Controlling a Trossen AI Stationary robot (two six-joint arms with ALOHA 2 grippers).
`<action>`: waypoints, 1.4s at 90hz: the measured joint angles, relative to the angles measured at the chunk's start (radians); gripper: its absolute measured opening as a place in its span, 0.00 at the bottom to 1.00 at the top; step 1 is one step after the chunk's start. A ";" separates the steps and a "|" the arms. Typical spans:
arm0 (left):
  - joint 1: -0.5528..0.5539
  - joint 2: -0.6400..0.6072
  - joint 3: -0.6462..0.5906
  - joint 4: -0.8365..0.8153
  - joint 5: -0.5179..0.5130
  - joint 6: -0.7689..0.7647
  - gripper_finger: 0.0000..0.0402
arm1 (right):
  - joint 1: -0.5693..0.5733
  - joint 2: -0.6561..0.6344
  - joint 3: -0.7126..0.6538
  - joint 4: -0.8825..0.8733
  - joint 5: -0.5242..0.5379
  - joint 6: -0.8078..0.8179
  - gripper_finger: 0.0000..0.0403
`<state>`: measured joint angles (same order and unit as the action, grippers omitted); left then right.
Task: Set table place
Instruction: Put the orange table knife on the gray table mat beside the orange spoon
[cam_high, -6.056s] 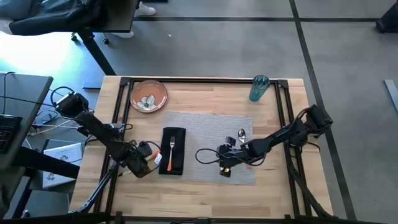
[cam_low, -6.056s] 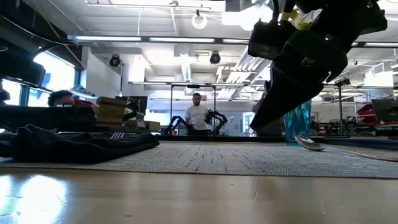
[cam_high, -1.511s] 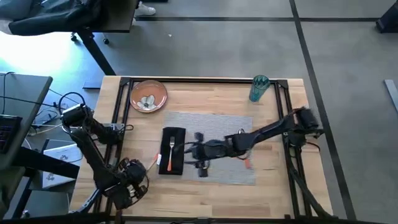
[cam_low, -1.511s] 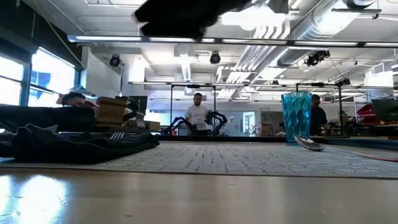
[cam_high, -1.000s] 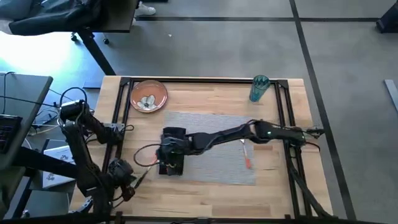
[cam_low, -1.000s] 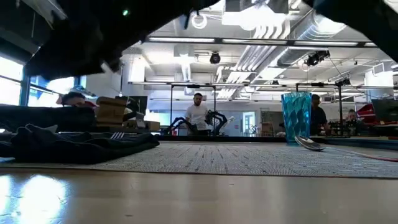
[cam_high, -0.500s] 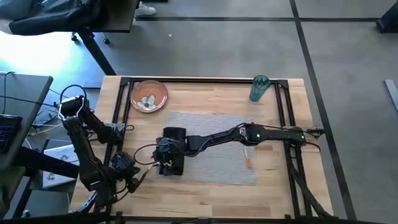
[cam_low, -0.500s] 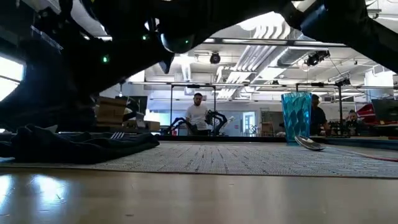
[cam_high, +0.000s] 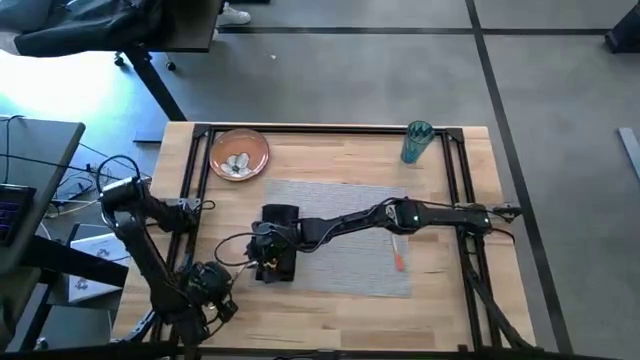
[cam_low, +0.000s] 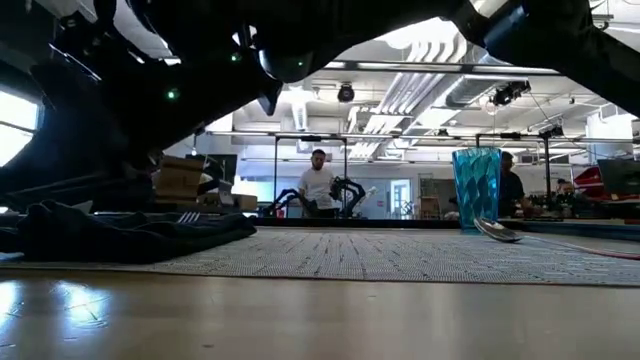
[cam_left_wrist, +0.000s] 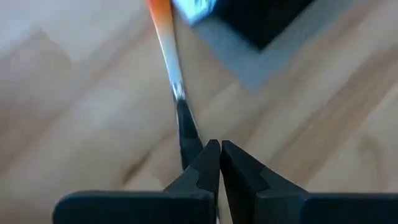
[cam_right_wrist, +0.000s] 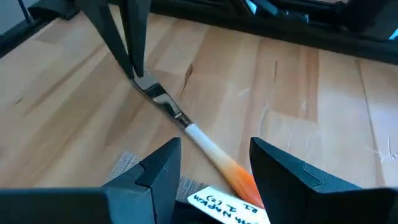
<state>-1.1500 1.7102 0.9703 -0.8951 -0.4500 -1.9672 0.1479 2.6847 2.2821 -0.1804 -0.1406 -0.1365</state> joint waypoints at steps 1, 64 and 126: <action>0.000 0.004 0.000 0.005 0.002 -0.002 0.00 | 0.000 0.000 0.000 -0.002 0.000 0.000 0.43; 0.019 0.025 0.210 -0.277 -0.089 -0.050 0.00 | 0.009 -0.125 0.000 -0.267 0.008 -0.004 0.43; 0.347 -0.077 0.024 -0.094 0.199 0.302 0.41 | 0.076 -0.338 0.000 -0.834 0.155 0.006 0.43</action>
<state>-0.8030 1.6336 0.9946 -0.9886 -0.2508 -1.6654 0.2234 2.3466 2.2822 -1.0142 0.0142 -0.1307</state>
